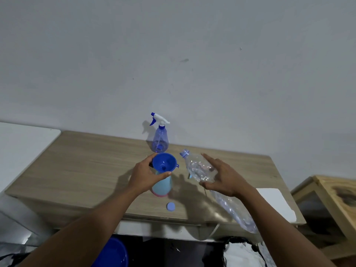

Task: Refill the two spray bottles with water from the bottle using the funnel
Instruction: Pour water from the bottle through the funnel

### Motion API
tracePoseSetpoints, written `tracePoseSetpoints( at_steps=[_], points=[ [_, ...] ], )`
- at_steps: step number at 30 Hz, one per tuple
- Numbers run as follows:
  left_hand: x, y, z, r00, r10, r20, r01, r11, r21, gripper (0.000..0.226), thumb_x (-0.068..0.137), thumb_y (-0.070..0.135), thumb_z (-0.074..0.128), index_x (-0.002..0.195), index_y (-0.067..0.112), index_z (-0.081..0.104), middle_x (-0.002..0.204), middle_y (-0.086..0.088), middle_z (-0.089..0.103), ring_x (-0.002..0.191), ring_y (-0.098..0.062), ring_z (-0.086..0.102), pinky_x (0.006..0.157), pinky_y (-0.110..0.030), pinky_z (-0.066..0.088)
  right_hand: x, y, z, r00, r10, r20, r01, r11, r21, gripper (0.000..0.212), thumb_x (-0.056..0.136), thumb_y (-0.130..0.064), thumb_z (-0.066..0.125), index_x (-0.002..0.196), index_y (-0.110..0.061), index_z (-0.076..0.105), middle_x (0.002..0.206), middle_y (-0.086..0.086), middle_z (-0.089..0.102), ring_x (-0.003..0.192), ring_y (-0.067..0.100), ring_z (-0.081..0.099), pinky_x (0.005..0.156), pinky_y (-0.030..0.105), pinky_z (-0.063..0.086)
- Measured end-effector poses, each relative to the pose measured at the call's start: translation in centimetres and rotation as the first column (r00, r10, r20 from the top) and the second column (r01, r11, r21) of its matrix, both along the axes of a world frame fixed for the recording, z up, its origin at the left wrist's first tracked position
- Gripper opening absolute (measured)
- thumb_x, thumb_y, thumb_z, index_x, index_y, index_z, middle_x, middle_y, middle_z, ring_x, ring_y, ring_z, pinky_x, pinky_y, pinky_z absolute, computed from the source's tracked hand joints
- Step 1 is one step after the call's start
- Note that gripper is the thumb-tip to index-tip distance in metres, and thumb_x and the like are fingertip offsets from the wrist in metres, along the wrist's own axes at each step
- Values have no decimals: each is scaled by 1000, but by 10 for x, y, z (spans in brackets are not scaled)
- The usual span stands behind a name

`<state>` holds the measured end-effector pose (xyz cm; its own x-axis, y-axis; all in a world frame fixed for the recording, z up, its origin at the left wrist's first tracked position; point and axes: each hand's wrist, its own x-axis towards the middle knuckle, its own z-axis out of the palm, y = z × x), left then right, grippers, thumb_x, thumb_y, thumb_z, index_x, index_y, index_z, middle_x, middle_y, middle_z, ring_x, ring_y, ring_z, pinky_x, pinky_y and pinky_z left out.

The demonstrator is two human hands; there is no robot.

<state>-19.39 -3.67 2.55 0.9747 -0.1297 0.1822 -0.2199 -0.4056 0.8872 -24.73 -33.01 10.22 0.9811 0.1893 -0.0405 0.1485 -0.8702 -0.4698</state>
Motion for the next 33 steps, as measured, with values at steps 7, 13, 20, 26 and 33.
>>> tracePoseSetpoints(
  at_steps=[7,13,20,26,33],
  points=[
    [0,-2,2,1000,4,-12,-4,1000,14,64,59,46,93,115,36,63,101,18,71,94,-1,64,85,-25,55,-15,-28,-28,917,-347,196,261,895,362,100,78,-43,80,156,-36,19,117,-3,58,103,12,58,87,26,48],
    [-1,-6,1,999,16,-27,-16,1000,7,62,59,43,93,111,45,59,102,21,70,95,3,64,81,-16,48,-31,-38,-35,818,-544,189,387,762,519,101,79,-34,82,154,-42,15,130,-2,57,111,16,57,89,37,51],
    [-3,-6,1,999,18,-32,-18,1000,11,59,62,41,93,107,50,56,102,20,69,94,7,62,78,-15,48,-45,-40,-45,782,-604,157,403,681,611,100,76,-26,85,153,-36,23,132,-6,57,117,16,57,95,45,53],
    [-4,-7,2,1000,6,-30,-5,1000,16,60,62,42,92,111,45,57,103,18,70,97,-2,65,80,-16,49,-61,-31,-66,683,-722,107,488,561,668,106,60,-25,96,144,-21,31,133,-3,44,117,12,49,97,28,43],
    [-4,-7,1,999,18,-33,-18,1000,6,61,62,38,93,105,54,52,103,22,68,96,6,62,80,-14,48,-77,35,-100,716,-699,6,466,484,740,19,86,0,71,81,-13,58,77,8,60,71,20,55,65,24,46]
  ],
)
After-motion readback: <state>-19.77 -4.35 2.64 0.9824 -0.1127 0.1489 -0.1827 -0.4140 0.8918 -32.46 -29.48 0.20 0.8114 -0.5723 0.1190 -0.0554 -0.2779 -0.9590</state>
